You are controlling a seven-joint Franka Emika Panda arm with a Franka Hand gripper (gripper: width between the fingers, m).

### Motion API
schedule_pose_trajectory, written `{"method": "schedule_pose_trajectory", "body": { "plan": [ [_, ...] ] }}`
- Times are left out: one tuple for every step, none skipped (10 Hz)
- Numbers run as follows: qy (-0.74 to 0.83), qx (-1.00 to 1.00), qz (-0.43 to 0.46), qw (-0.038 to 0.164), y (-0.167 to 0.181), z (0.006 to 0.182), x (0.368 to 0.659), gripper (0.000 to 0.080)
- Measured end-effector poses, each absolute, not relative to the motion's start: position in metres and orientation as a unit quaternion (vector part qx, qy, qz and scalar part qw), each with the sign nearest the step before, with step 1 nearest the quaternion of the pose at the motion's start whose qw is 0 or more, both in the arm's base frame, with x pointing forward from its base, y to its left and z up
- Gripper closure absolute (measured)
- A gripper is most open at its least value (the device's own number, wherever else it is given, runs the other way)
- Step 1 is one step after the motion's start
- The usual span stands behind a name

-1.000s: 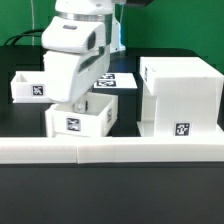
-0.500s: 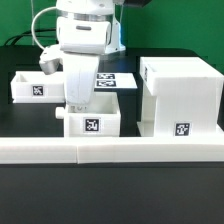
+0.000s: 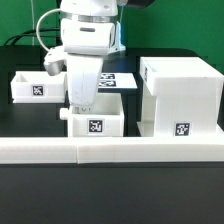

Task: Assemble drawer

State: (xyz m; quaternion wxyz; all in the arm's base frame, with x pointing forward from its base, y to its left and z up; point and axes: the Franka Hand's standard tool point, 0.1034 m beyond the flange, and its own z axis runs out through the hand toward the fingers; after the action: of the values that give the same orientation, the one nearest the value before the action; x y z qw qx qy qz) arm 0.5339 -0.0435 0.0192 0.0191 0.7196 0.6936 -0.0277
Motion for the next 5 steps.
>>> {"method": "schedule_pose_trajectory", "body": {
  "plan": [
    [0.696, 0.717, -0.027, 0.018, -0.039, 0.019, 0.534, 0.0757],
    [0.694, 0.719, -0.027, 0.015, -0.033, 0.02, 0.537, 0.0757],
    [0.693, 0.72, -0.027, 0.012, -0.026, 0.021, 0.543, 0.0757],
    [0.695, 0.719, -0.025, 0.013, -0.023, 0.019, 0.548, 0.0757],
    [0.695, 0.718, -0.026, 0.012, -0.023, 0.018, 0.55, 0.0757]
  ]
}}
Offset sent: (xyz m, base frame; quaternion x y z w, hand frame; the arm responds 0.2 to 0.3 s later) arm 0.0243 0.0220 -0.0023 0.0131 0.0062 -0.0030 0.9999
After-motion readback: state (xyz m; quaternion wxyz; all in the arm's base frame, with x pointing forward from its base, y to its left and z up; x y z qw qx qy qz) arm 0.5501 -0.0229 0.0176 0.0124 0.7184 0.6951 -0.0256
